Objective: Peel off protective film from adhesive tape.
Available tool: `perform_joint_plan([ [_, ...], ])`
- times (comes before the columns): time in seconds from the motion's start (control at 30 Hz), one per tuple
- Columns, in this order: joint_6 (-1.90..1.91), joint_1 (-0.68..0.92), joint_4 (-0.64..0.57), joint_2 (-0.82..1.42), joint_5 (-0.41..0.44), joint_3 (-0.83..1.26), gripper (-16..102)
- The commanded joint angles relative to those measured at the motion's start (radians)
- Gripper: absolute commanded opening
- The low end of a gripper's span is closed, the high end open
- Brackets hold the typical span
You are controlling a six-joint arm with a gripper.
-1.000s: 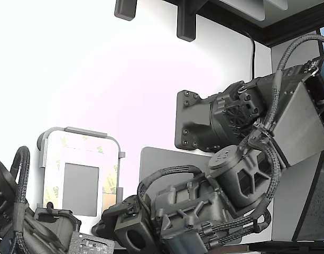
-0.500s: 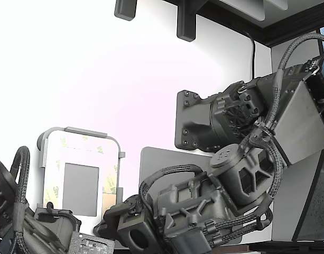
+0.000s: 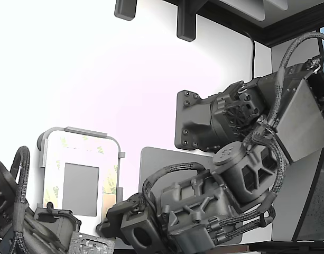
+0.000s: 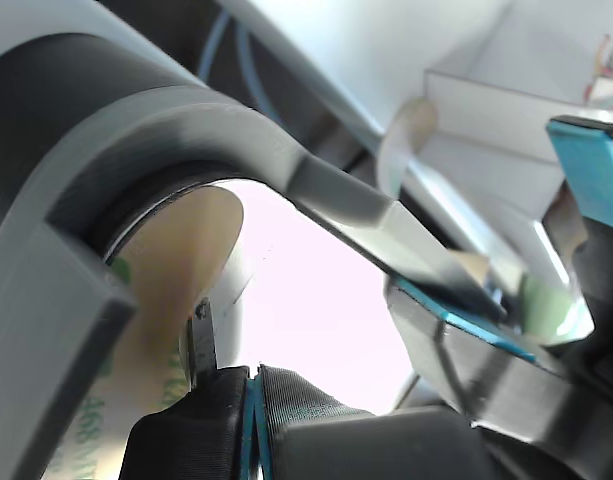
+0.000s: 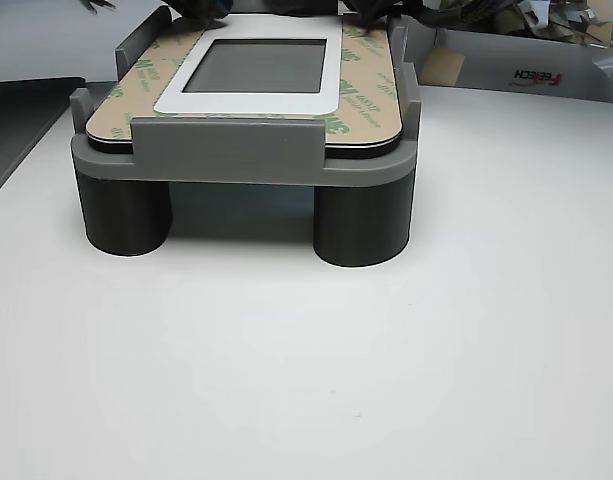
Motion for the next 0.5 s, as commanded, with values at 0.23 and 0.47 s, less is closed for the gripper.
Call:
perform_joint_plan([
  [0.23,-0.02,-0.011,-0.032,0.028,-0.005,0.002,-11],
  [0.47,-0.034,-0.023,-0.051,0.025,-0.017,0.012,-11],
])
